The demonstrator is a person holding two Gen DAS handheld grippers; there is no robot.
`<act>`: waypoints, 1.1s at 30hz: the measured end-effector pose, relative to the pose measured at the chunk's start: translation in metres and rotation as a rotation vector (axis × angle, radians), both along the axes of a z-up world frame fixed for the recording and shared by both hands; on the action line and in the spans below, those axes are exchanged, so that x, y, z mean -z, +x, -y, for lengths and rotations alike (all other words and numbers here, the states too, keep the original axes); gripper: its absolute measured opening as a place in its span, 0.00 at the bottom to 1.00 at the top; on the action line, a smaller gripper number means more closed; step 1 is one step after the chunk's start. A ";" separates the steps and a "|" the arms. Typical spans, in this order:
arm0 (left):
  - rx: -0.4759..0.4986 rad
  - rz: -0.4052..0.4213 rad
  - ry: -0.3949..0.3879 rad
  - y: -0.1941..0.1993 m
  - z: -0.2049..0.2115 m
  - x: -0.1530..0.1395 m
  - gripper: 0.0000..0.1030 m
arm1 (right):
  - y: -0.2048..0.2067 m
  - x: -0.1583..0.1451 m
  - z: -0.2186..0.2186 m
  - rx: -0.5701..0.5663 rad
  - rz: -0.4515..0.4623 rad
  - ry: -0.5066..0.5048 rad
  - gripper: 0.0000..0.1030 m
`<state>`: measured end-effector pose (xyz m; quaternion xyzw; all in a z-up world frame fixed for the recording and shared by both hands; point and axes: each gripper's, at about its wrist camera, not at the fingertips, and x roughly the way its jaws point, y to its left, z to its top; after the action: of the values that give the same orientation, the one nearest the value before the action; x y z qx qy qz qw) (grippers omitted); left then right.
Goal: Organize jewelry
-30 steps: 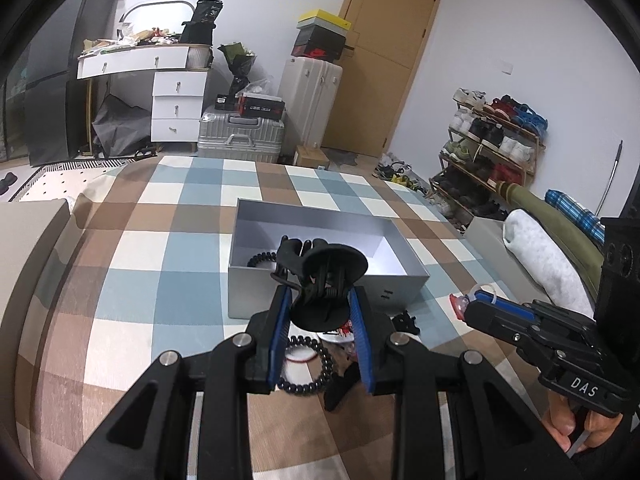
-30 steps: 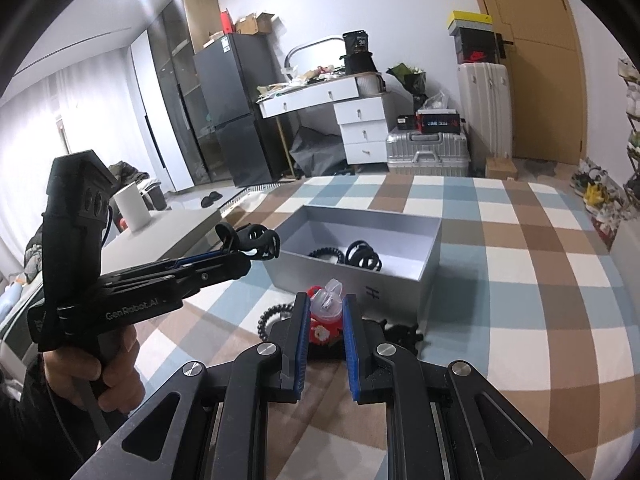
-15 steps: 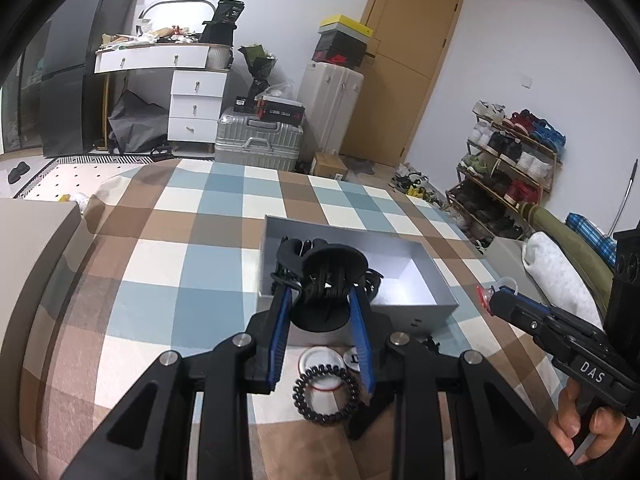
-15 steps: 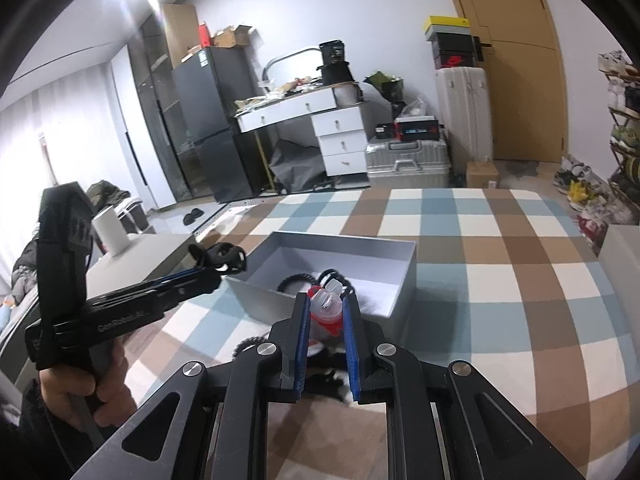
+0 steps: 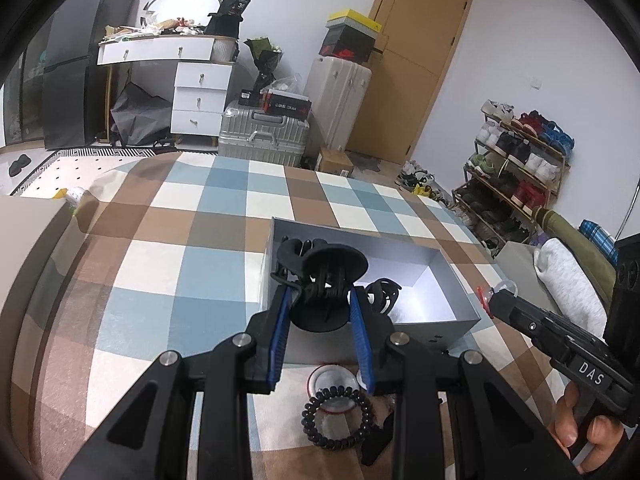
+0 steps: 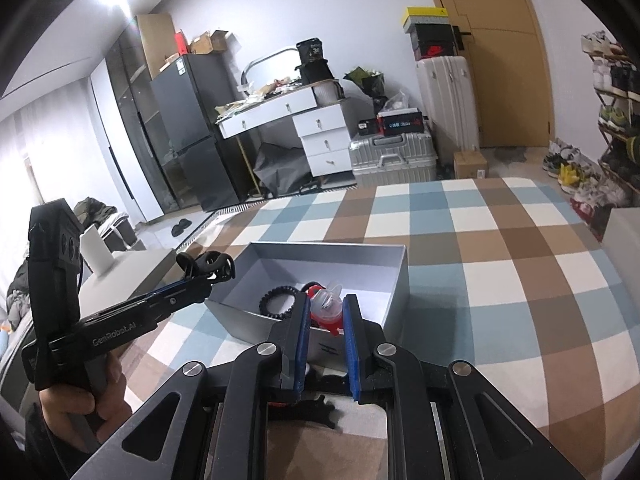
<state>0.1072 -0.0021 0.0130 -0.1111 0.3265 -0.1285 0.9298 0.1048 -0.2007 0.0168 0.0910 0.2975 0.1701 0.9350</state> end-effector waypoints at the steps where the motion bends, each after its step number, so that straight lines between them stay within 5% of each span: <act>1: 0.004 -0.003 0.006 0.001 0.002 0.001 0.23 | 0.001 0.001 0.000 0.000 -0.004 0.002 0.15; 33: 0.036 -0.037 0.099 0.016 0.018 0.007 0.23 | 0.026 0.025 0.003 0.036 -0.068 0.041 0.15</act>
<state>0.1232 -0.0199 0.0062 -0.0616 0.3517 -0.1268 0.9254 0.1305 -0.2040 -0.0078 0.1213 0.3240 0.1563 0.9251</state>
